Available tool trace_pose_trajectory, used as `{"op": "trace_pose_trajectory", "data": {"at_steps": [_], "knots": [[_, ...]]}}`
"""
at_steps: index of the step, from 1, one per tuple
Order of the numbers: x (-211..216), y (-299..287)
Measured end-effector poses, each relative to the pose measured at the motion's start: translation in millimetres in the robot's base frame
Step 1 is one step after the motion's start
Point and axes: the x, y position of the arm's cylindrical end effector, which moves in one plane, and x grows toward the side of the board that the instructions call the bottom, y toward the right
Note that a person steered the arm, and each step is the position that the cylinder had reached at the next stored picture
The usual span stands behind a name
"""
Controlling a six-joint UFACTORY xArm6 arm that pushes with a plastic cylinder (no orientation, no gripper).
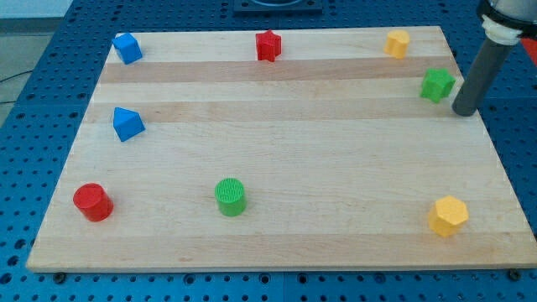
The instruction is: Place the green star to the middle of the board
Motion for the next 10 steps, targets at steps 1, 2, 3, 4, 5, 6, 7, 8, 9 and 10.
{"op": "trace_pose_trajectory", "data": {"at_steps": [1,2,3,4,5,6,7,8,9,10], "knots": [[-18.6,22.8],[-31.7,2.3],[-15.2,-97.4],[-15.2,-65.6],[5.2,-40.5],[-50.5,-6.4],[-72.8,-21.8],[-15.0,-118.6],[22.3,-185.7],[39.0,-221.2]]}}
